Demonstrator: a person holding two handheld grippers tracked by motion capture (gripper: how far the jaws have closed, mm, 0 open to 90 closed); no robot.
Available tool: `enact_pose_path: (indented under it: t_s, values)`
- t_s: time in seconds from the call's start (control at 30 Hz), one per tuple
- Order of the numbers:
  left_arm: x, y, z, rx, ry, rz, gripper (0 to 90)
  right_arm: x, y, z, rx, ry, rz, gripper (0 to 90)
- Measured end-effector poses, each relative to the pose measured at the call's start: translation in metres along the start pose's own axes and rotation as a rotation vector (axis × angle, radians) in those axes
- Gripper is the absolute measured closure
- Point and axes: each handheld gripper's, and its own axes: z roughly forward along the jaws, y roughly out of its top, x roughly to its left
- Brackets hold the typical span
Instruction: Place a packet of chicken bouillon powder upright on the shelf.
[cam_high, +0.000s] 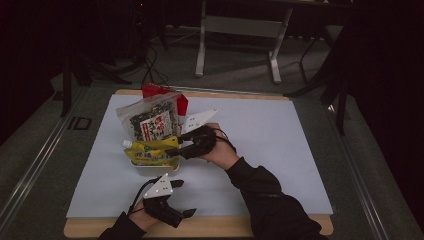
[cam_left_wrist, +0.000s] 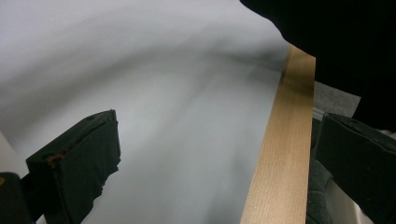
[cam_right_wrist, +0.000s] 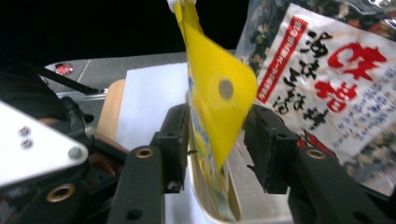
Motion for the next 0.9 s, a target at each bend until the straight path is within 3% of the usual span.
enact_pose_path:
  t_s: [0.13, 0.4, 0.7, 0.9]
  values:
    - [0.000, 0.000, 0.001, -0.001, -0.002, -0.001, 1.5, 0.000, -0.008, -0.009, 0.014, -0.029, 0.011, 47.3]
    - [-0.001, 0.000, 0.002, -0.004, -0.005, -0.003, 1.5, -0.004, -0.023, -0.023, -0.020, -0.081, 0.057, 32.3]
    - [-0.001, 0.000, 0.002, 0.000, -0.006, 0.001, 1.4, -0.006, -0.043, -0.046, -0.049, -0.124, 0.103, 24.3]
    - [-0.001, 0.001, 0.003, 0.000, -0.006, 0.000, 1.4, -0.005, -0.063, -0.060, -0.036, -0.134, 0.130, 21.4]
